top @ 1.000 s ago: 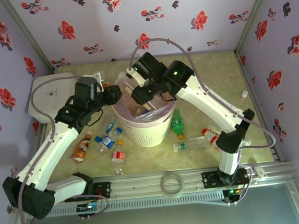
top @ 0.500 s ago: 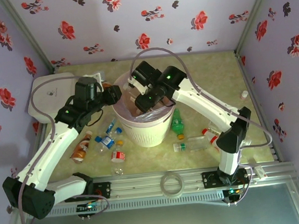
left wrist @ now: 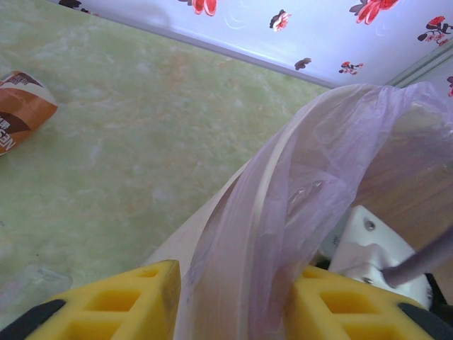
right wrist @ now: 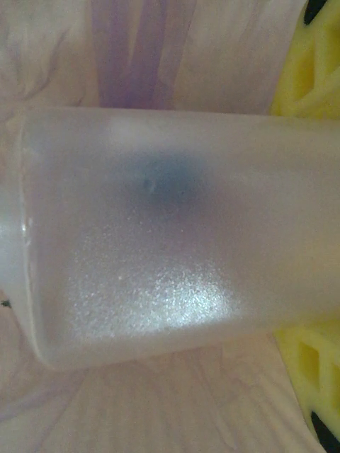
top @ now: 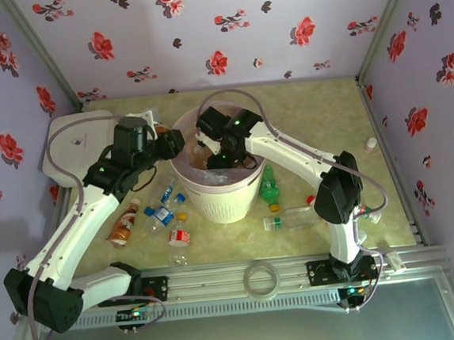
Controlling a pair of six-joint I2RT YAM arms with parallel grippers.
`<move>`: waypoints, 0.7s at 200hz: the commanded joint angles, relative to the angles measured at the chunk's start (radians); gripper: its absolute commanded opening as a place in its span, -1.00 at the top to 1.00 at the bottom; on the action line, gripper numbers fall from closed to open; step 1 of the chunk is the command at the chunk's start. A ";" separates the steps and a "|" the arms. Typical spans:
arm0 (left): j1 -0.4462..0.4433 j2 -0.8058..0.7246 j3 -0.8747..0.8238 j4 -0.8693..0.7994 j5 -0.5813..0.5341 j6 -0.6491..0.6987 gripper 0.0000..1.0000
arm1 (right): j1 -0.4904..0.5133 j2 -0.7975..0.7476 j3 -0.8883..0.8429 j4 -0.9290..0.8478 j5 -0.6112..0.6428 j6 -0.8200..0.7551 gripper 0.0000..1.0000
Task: Put the plastic bottles in the bin
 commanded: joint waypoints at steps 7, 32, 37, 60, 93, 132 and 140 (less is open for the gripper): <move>-0.008 -0.004 -0.025 -0.036 -0.015 0.015 0.15 | -0.018 0.033 -0.026 0.022 -0.035 0.001 -0.08; -0.007 -0.008 -0.022 -0.036 -0.014 0.014 0.15 | -0.019 0.063 -0.028 0.018 -0.033 -0.004 -0.14; -0.008 -0.009 -0.022 -0.036 -0.014 0.015 0.15 | -0.020 0.068 -0.028 0.017 -0.033 -0.006 -0.16; -0.007 -0.009 -0.022 -0.037 -0.014 0.015 0.15 | -0.020 0.080 -0.027 0.018 -0.031 -0.009 -0.29; -0.007 -0.006 -0.023 -0.039 -0.015 0.016 0.15 | -0.020 0.070 -0.017 0.011 -0.012 -0.012 -0.40; -0.007 -0.007 -0.027 -0.036 -0.014 0.013 0.16 | -0.020 0.036 0.041 -0.032 -0.003 -0.026 -0.52; -0.007 -0.006 -0.029 -0.036 -0.015 0.015 0.16 | -0.021 0.023 0.055 -0.037 0.000 -0.028 -0.54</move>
